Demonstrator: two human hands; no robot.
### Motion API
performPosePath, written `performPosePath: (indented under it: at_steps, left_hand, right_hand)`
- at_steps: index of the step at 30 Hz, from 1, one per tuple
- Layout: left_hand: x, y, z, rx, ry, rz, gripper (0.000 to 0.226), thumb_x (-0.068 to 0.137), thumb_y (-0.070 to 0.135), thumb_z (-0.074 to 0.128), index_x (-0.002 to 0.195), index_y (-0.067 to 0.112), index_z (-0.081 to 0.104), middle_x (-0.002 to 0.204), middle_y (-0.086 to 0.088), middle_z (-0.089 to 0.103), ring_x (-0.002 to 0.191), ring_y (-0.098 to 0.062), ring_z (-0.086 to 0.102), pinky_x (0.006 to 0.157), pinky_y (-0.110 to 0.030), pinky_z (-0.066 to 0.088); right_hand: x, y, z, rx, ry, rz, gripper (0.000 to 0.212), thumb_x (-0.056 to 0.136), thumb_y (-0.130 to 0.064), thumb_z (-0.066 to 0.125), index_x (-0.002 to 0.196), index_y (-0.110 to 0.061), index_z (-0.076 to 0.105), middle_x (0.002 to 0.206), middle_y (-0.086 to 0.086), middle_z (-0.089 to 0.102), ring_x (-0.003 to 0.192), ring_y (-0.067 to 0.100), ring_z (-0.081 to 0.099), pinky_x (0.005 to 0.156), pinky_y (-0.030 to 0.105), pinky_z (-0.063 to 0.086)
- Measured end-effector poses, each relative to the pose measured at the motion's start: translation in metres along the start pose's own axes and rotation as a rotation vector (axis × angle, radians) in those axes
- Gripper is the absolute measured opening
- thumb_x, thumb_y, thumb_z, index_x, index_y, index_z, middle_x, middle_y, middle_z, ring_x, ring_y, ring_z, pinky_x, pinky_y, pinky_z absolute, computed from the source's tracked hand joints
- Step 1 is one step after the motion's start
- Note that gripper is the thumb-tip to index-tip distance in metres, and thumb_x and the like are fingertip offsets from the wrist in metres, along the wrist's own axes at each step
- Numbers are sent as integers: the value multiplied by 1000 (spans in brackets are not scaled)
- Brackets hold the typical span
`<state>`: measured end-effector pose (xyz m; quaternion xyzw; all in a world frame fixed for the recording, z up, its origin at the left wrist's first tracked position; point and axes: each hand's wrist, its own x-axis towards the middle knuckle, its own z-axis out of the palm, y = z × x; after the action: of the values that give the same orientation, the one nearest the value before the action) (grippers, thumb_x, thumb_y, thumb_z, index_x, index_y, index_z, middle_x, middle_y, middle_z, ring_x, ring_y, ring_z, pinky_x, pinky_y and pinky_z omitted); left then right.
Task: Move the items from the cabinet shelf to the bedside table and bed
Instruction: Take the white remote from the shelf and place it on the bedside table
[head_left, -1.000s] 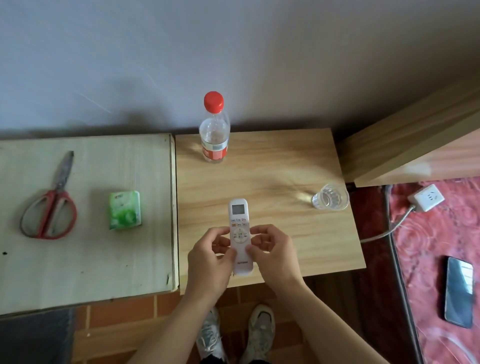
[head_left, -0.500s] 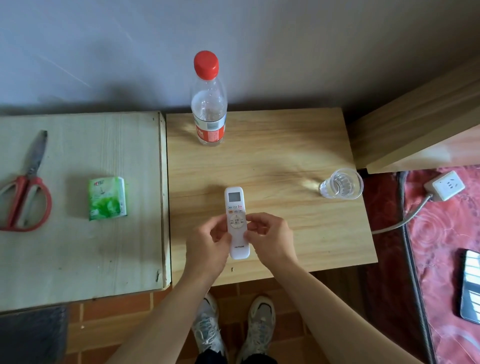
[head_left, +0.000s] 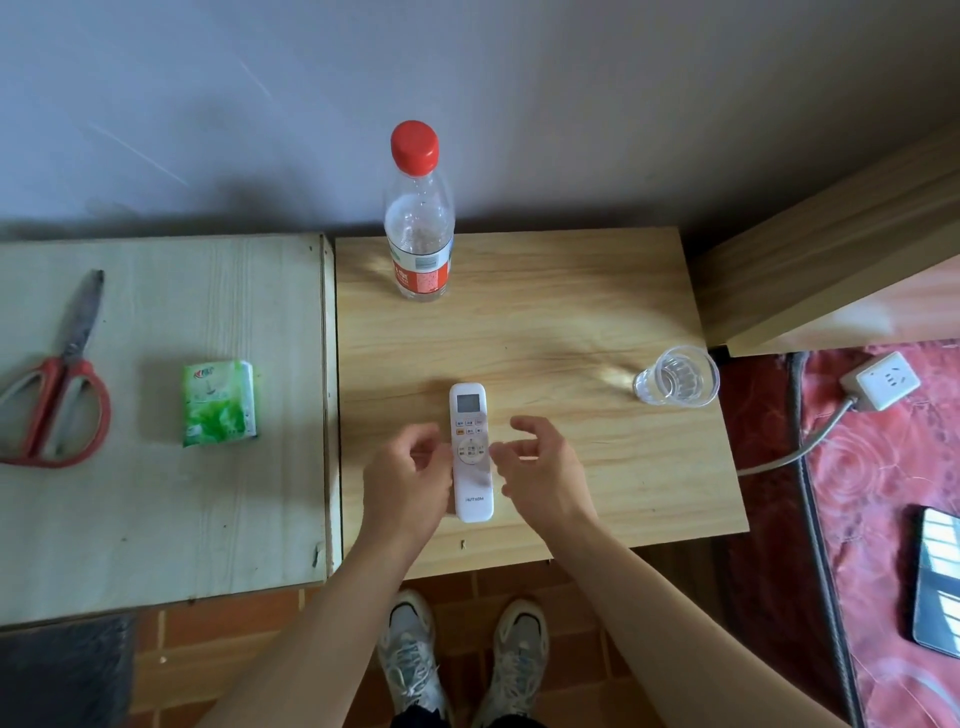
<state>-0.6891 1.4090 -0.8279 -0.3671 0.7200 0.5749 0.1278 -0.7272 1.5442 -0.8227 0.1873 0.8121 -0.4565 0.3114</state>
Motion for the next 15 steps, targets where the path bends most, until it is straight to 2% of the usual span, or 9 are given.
performPosePath:
  at_steps: [3,5,8,11,13,15]
  left_hand:
    - [-4,29,-8,-48,48,42,23,94,26,61,116,22,68,106,3,71,98,-19,70,90,-44,59]
    - [-11,58,-15,-82,68,87,20,95,27,62,113,22,70,103,5,71,96,-18,70,88,-45,59]
    - [-29,107,-25,-127,70,155,18,93,25,64,108,21,72,100,6,73,93,-16,71,87,-47,60]
    - [-54,164,-39,-157,46,228,16,92,25,64,105,23,72,92,4,73,78,-13,72,80,-49,61]
    - [-72,201,-47,-190,36,286,15,94,22,64,106,19,72,89,2,72,70,-9,70,79,-47,62]
    - [-95,244,-58,-233,30,338,15,94,19,64,106,17,72,88,1,71,70,-10,69,76,-41,63]
  right_hand:
    - [-10,-23,-15,131,50,-22,40,97,-36,59,134,-23,52,106,0,68,86,14,70,87,44,60]
    - [-22,-45,-30,194,68,-58,36,98,-39,56,131,-23,56,105,1,69,91,15,70,89,46,59]
    - [-50,-84,-61,248,70,-136,30,101,-38,51,125,-21,59,106,2,69,98,16,68,88,42,58]
    - [-88,-131,-99,275,58,-234,18,103,-37,47,109,-29,62,109,6,68,105,18,65,91,40,55]
    - [-112,-162,-122,278,67,-311,18,105,-37,44,103,-32,61,109,5,67,105,17,65,94,40,55]
    - [-139,-194,-146,308,92,-378,23,106,-36,41,106,-28,62,108,4,67,105,18,64,95,42,54]
